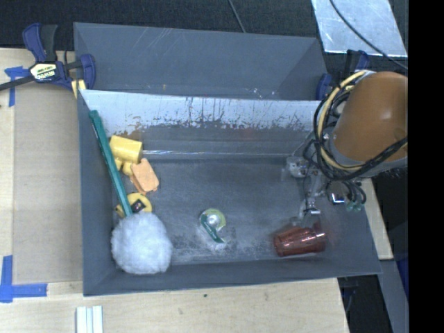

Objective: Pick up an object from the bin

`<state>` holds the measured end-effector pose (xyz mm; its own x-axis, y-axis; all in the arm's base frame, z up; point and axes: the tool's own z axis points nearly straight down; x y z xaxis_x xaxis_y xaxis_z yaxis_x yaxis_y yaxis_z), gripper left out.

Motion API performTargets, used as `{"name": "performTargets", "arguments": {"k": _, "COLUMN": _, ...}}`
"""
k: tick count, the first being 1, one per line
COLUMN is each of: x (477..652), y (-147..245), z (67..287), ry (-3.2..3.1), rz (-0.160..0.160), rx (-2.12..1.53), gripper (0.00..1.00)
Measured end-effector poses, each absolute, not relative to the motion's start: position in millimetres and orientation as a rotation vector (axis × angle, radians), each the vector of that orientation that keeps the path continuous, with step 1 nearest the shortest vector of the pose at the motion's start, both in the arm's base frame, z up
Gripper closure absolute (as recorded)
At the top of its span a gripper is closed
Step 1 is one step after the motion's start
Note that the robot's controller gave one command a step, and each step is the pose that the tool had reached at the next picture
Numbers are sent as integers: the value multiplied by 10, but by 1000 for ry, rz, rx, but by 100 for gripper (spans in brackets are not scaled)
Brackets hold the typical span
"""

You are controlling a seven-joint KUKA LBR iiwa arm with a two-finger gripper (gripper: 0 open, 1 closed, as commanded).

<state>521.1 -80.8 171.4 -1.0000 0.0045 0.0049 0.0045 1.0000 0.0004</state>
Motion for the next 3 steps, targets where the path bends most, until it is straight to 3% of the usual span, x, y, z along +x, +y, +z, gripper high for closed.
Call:
{"name": "performTargets", "arguments": {"k": 1, "x": 5231, "y": -805, "z": 1756, "ry": -3145, "rz": 1, "rx": -1, "gripper": 0}}
{"name": "performTargets", "arguments": {"k": 2, "x": 4861, "y": -1118, "z": 812, "ry": -3117, "rz": -31, "rx": 208, "gripper": 0}}
{"name": "performTargets", "arguments": {"k": 3, "x": 4901, "y": -1058, "z": 1264, "ry": -3142, "rz": 2, "rx": 214, "gripper": 0}}
